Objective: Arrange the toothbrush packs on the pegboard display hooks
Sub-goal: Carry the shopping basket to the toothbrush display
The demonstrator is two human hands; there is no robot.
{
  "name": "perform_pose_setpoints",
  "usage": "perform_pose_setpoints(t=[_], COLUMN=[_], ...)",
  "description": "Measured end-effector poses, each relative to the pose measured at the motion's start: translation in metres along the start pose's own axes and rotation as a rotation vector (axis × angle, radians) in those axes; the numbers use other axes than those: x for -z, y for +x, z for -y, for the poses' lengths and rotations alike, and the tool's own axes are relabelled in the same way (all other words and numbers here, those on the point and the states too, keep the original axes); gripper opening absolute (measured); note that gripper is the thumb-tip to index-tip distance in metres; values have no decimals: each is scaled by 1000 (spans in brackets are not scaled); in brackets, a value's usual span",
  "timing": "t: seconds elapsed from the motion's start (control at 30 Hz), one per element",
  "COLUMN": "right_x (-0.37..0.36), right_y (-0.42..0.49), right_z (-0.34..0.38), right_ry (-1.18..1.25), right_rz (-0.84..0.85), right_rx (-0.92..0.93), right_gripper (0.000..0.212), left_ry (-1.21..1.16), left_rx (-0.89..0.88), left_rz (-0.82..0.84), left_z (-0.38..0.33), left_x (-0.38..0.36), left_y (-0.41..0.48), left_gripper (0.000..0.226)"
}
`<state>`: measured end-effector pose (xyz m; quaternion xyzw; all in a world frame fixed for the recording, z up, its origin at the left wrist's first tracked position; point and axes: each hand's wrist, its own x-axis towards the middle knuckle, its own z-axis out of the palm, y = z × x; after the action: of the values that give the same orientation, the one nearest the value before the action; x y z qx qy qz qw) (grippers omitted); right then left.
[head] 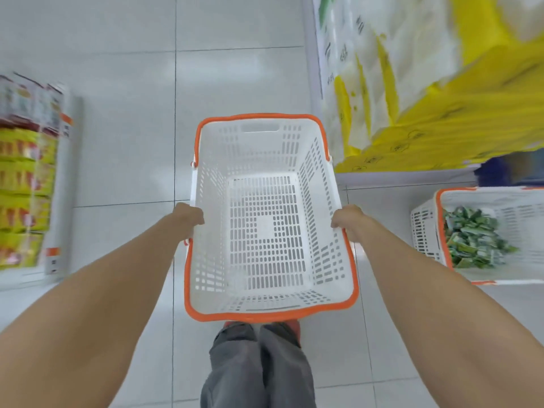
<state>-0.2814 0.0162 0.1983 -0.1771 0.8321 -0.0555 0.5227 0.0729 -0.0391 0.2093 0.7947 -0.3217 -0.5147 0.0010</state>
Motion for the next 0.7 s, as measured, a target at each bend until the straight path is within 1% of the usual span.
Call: perform_pose_setpoints(t=[0.1, 0.2, 0.27, 0.3, 0.4, 0.47, 0.57, 0.63, 0.67, 0.7], right_x=[32, 57, 71, 75, 82, 85, 89, 92, 94, 94], right_y=[-49, -82, -94, -96, -105, -106, -97, -90, -83, -76], right_z=[66, 137, 188, 215, 298, 356, 441, 497, 524, 551], right_ry=[-53, -92, -60, -52, -44, -81, -122, -134, -125, -116], right_rz=[4, -14, -24, -24, 36, 41, 41, 47, 50, 62], right_rx=[18, 66, 94, 116, 146, 190, 209, 214, 214, 212], right_gripper=[41, 52, 56, 56, 61, 59, 57, 59, 59, 59], left_ry=[-32, -117, -132, -126, -154, -195, -204, -215, -214, -197], left_rx=[-18, -37, -54, -67, -77, -86, -102, -91, -93, -100], left_rz=[8, 33, 10, 5, 14, 27, 46, 27, 24, 14], left_z=[-49, -104, -142, -162, -218, -257, -318, -359, -382, -404], left_x=[51, 99, 132, 148, 194, 226, 274, 304, 318, 331], left_y=[-39, -62, -69, -70, -62, -46, -23, -3, 8, 20], left_gripper=[25, 29, 28, 29, 41, 30, 26, 57, 65, 67])
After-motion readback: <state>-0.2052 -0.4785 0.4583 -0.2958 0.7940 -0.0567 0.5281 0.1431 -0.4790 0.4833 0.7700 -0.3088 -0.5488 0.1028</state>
